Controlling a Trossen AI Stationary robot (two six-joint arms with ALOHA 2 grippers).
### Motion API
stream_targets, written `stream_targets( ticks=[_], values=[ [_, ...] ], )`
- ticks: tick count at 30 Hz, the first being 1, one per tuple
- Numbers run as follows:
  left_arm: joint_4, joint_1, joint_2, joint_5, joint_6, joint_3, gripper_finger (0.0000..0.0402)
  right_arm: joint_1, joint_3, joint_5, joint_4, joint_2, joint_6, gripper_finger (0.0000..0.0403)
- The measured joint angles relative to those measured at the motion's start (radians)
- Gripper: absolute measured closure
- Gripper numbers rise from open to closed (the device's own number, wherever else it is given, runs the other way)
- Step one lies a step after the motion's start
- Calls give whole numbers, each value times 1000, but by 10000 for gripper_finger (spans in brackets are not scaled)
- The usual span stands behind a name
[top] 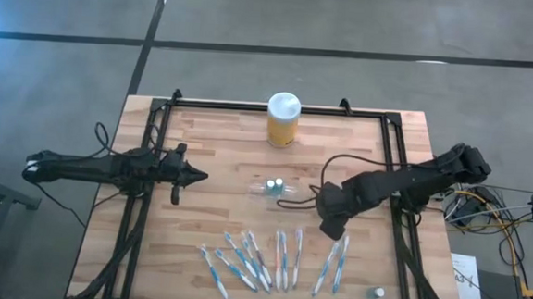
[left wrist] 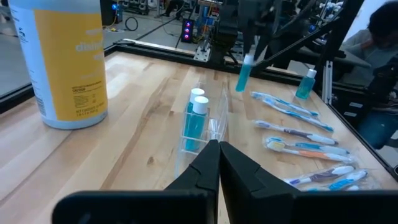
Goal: Pick & Place toothbrushing station
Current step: Put the blue mouthwash into the transparent organizer
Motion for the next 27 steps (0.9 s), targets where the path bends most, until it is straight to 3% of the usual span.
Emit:
stream_targets(
  ticks=[7, 16, 21, 27],
  values=[
    [2, 0, 0, -4, 0, 0, 388, -15, 239, 70, -97, 9, -274, 321],
    [45, 0, 0, -12, 0, -1, 388, -125, 489, 131, -97, 105, -588, 322],
    [46, 0, 0, -15, -4, -1, 388, -189, 622, 58, -162, 248, -685, 322],
    [45, 0, 0, -18, -5, -2, 388, -217, 831, 50, -267, 446, -744, 322]
  ],
)
